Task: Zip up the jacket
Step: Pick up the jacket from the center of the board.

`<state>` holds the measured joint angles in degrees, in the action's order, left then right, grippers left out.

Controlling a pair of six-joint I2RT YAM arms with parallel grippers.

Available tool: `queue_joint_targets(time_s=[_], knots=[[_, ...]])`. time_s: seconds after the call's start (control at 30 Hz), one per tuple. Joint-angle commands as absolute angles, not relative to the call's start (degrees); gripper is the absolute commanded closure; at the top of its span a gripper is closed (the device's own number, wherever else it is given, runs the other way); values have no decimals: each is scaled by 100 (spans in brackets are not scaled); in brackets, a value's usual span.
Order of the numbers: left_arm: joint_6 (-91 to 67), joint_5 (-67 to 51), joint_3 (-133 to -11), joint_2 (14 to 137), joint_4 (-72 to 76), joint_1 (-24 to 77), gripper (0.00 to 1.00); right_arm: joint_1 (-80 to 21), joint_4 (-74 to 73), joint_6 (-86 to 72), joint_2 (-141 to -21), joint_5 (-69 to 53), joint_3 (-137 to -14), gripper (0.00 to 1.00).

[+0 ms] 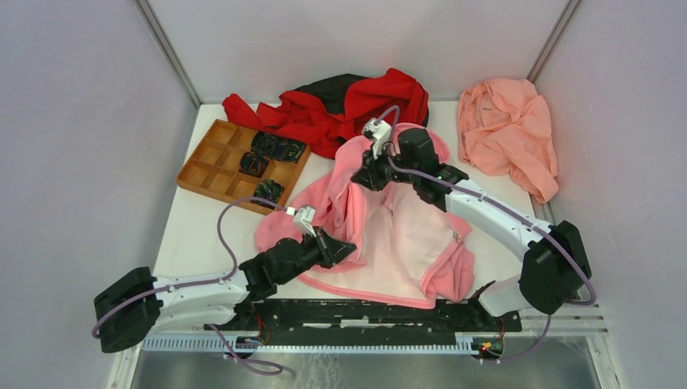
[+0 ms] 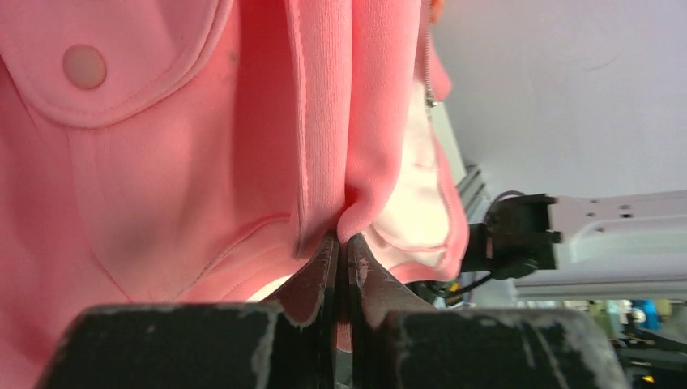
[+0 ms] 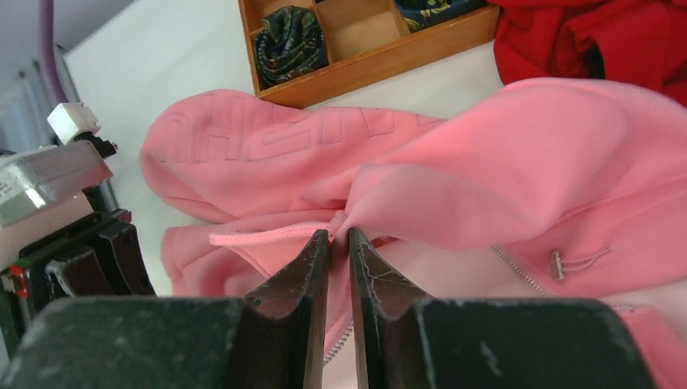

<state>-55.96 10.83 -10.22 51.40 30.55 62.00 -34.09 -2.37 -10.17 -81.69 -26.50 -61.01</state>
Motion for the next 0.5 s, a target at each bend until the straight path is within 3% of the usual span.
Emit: queue_joint_targets(time_s=[0.0,0.27,0.47], knots=[[-4944,852,-1424,5977,3533,6047,97,-3824,-889,221,-8551,-1406,-6752,80],[-4860,293,-1669,7154,4640,5864,90,-4114,-1068,554,-9072,-1109,-7007,81],[-4961,158,-1461,7153,4752,5839,63,-4121,-995,511,-9076,-1272,-6939,81]])
